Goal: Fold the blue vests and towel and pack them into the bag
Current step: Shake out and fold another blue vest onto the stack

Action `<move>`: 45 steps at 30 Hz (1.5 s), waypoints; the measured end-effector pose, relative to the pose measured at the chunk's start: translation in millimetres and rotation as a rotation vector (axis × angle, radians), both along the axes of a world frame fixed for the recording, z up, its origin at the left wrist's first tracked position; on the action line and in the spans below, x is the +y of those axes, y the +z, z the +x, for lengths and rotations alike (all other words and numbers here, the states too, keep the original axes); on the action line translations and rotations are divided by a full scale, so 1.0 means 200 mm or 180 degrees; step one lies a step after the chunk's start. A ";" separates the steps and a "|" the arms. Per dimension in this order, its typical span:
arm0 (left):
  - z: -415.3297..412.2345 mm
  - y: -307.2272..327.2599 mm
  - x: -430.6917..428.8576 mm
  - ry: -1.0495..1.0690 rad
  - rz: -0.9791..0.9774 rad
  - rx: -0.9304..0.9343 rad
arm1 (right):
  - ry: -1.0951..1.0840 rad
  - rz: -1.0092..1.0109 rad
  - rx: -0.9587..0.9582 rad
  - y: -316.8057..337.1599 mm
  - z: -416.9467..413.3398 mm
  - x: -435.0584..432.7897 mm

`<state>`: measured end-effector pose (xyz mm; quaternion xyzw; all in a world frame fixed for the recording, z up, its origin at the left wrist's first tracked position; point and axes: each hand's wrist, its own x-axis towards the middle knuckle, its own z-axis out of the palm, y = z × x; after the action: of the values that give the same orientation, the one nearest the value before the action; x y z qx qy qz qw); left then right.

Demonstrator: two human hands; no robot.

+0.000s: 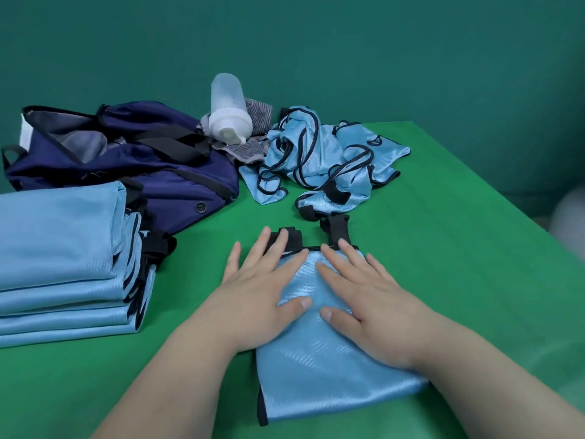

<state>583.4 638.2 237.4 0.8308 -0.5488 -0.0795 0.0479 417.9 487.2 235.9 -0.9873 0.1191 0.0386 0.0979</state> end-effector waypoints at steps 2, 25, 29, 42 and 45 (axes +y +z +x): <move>-0.03 0.05 0.03 0.0005 -0.0044 -0.0110 | -0.0006 -0.0010 -0.0043 0.00 -0.01 0.00; -0.36 -0.01 0.34 0.0369 -0.1217 0.1051 | -0.0537 0.1666 -0.1231 -0.04 -0.37 0.12; -0.51 -0.01 0.44 0.0115 -0.0762 0.0657 | -0.0163 0.1076 -0.1125 -0.01 -0.44 0.19; -0.52 0.00 0.49 0.0202 -0.0802 0.0382 | -0.0191 0.1046 -0.1400 -0.01 -0.46 0.15; -0.50 0.00 0.45 0.0316 -0.1141 0.0347 | -0.0517 0.1184 -0.1636 0.02 -0.46 0.16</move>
<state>483.5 727.7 236.6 0.8294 -0.5091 -0.0229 0.2286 326.5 519.0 240.3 -0.9172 0.1598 -0.1988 0.3062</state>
